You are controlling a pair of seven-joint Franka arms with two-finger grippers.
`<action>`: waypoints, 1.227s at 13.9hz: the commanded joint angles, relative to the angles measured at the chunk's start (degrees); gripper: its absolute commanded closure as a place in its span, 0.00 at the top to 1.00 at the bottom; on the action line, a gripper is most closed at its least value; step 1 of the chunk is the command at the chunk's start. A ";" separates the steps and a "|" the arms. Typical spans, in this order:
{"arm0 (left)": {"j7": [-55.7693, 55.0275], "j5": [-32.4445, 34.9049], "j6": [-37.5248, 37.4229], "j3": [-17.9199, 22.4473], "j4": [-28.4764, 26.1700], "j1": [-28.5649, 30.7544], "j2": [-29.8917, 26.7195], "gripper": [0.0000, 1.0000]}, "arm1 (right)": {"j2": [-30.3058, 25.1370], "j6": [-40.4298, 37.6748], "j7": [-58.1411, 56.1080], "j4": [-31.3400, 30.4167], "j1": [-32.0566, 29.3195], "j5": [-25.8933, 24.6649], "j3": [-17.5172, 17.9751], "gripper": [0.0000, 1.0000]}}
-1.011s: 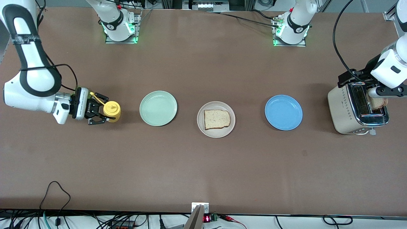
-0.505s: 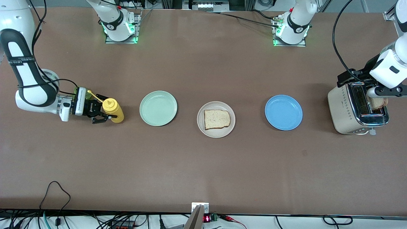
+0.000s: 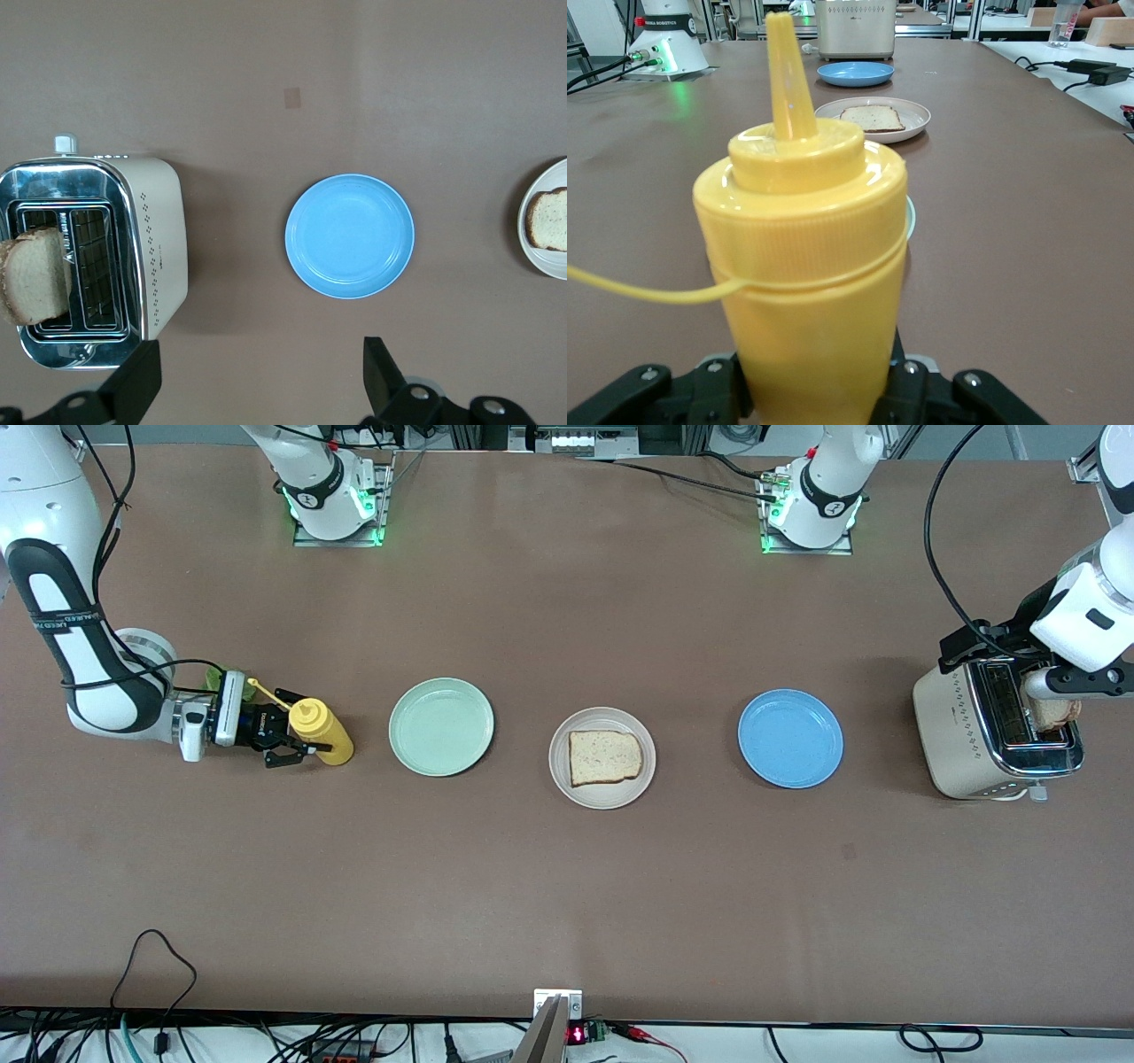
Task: Make sandwich in beige plate with both arms
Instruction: 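Set down the yellow bottle and open the right gripper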
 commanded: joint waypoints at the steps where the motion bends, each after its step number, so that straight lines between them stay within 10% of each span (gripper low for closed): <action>1: 0.06 -0.40 0.12 -0.33 -0.16 0.61 -1.02 1.00 | -0.10 -1.30 -0.75 0.15 -1.59 1.23 1.21 0.56; 5: -0.11 -0.40 -0.15 -0.42 -0.78 0.69 -1.90 1.00 | -0.19 -1.21 -0.66 0.41 -3.26 0.45 0.86 0.95; 17: -0.82 -0.40 -1.28 -0.51 2.30 0.69 -0.58 1.00 | -1.15 -5.16 -0.40 1.99 -4.41 -8.08 -8.62 1.00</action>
